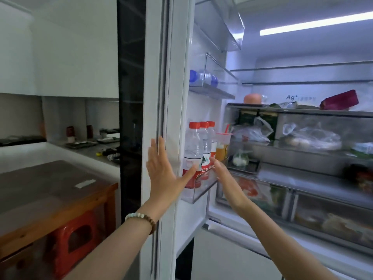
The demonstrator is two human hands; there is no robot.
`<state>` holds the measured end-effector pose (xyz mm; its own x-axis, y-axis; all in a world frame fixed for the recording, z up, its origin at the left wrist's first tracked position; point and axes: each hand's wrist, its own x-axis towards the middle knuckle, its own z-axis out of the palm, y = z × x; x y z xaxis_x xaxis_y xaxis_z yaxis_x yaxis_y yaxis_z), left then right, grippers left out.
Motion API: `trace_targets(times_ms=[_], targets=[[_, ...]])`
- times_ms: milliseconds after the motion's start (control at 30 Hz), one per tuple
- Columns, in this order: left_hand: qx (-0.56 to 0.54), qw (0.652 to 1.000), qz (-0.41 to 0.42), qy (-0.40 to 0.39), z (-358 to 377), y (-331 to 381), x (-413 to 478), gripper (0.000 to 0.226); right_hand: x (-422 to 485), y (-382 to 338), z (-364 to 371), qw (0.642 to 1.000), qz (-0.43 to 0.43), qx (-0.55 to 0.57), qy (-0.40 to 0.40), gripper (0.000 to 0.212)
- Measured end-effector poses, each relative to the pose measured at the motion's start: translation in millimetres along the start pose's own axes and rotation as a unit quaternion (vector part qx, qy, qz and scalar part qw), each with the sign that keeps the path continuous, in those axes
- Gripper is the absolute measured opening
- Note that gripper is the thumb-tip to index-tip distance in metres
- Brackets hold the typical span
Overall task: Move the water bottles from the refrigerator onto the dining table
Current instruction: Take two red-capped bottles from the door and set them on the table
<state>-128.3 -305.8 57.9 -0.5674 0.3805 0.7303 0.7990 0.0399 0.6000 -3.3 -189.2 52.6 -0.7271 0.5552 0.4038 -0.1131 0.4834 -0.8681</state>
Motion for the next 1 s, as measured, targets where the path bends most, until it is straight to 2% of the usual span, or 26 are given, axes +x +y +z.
trace_targets(times_ms=[67,167,267,333,467,567,667,733,867,1000], targets=[[0.034,0.998,0.051,0.021,-4.5,0.5,14.8,0.110,16.9,-2.9,-1.5,1.000,-0.016,0.015,-0.001,0.080],[0.095,0.979,0.175,0.040,-8.3,10.6,39.1,0.086,47.8,-10.8,-9.0,0.999,-0.040,0.019,-0.008,0.071],[0.091,0.971,0.219,0.001,-6.0,28.9,57.3,0.066,82.4,-23.6,-15.2,0.998,-0.067,0.013,-0.004,0.065],[0.088,0.978,0.187,-0.019,-2.3,33.8,68.5,0.065,104.1,-29.2,-15.9,0.997,-0.074,0.026,-0.014,0.060],[0.034,0.999,-0.001,-0.020,-2.8,18.8,94.3,0.080,137.7,-28.6,-12.4,0.994,-0.078,0.045,-0.066,0.067],[0.049,0.996,-0.074,-0.029,-6.0,-3.2,111.6,0.085,161.8,-28.2,-6.8,0.991,-0.082,0.032,-0.099,0.064],[0.043,0.989,-0.126,-0.066,-5.6,-19.6,123.7,0.079,184.8,-25.8,1.4,0.990,-0.074,0.025,-0.115,0.062],[0.044,0.985,-0.150,-0.079,-4.5,-25.7,130.6,0.067,195.7,-27.3,11.5,0.989,-0.072,0.025,-0.124,0.056],[0.044,0.982,-0.184,-0.026,-3.7,-31.7,148.5,0.050,221.6,-22.0,31.5,0.989,-0.099,0.037,-0.105,0.039],[0.026,0.985,-0.170,0.012,-5.7,-38.3,153.8,0.035,233.0,-15.3,46.0,0.986,-0.124,0.050,-0.097,0.035]])
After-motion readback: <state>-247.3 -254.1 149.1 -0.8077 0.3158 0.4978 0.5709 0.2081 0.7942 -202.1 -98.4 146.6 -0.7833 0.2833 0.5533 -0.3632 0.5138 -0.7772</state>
